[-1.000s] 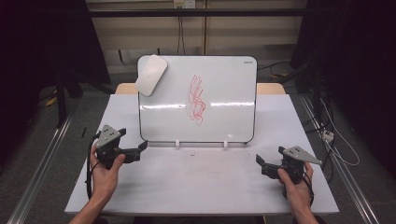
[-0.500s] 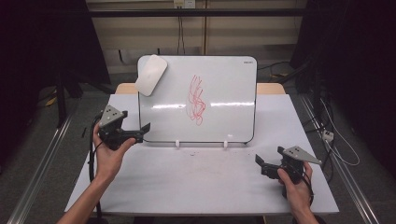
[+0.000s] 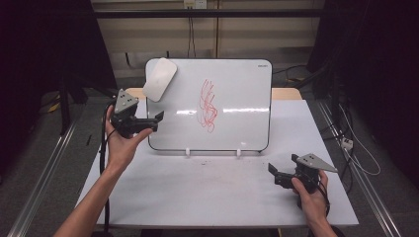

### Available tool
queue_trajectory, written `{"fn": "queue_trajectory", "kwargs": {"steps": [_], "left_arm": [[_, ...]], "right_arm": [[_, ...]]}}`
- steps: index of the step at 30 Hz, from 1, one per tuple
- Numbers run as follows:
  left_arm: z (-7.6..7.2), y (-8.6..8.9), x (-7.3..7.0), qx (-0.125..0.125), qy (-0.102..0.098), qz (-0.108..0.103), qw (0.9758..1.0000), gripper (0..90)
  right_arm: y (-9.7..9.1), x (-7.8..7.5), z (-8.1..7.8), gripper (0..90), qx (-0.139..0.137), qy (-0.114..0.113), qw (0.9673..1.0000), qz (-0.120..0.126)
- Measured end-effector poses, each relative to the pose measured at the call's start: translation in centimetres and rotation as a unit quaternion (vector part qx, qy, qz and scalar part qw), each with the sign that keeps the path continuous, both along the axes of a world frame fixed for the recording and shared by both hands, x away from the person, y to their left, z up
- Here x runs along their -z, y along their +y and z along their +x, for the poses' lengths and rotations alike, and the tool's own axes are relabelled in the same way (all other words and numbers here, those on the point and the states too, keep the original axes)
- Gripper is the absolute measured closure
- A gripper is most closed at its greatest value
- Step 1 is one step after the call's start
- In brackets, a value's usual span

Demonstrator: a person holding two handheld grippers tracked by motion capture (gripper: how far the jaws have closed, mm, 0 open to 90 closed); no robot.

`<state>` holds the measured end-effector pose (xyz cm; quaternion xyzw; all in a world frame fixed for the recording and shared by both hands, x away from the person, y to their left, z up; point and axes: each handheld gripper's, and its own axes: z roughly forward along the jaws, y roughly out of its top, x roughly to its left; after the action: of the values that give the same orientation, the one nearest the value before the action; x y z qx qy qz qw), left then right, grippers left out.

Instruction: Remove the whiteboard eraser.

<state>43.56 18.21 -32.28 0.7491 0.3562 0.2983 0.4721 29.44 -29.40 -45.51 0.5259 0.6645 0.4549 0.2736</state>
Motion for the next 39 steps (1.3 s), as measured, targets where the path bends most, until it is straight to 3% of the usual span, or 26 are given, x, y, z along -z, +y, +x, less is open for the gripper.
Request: {"fn": "queue_trajectory", "kwargs": {"steps": [4,7,14,17,25,39], "left_arm": [[0.9,-0.3,-0.6,-0.005,-0.01,0.013,0.9998,4.8],[1.6,-0.3,-0.9,-0.015,-0.019,0.009,0.9997,4.9],[3.5,-0.4,-1.5,-0.02,-0.02,0.026,0.9993,5.0],[3.9,-0.5,-2.0,-0.021,-0.025,0.022,0.9992,3.6],[4.7,-1.8,-2.9,-0.021,-0.04,0.051,0.9977,5.4],[7.1,-3.0,-3.3,-0.037,-0.039,0.084,0.995,6.4]], "right_arm": [[0.1,0.0,0.1,4.3,-0.003,-0.001,1.0,-0.002],[0.3,-0.2,0.1,4.3,-0.004,-0.003,1.0,0.0],[1.0,-0.2,0.3,4.5,-0.016,-0.005,0.9998,-0.005],[1.0,-0.1,0.4,4.5,-0.018,-0.002,0.9998,-0.004],[0.9,-0.1,0.3,4.3,-0.016,0.0,0.9999,-0.003],[0.9,-0.1,0.3,4.4,-0.02,-0.001,0.9998,-0.007]]}}
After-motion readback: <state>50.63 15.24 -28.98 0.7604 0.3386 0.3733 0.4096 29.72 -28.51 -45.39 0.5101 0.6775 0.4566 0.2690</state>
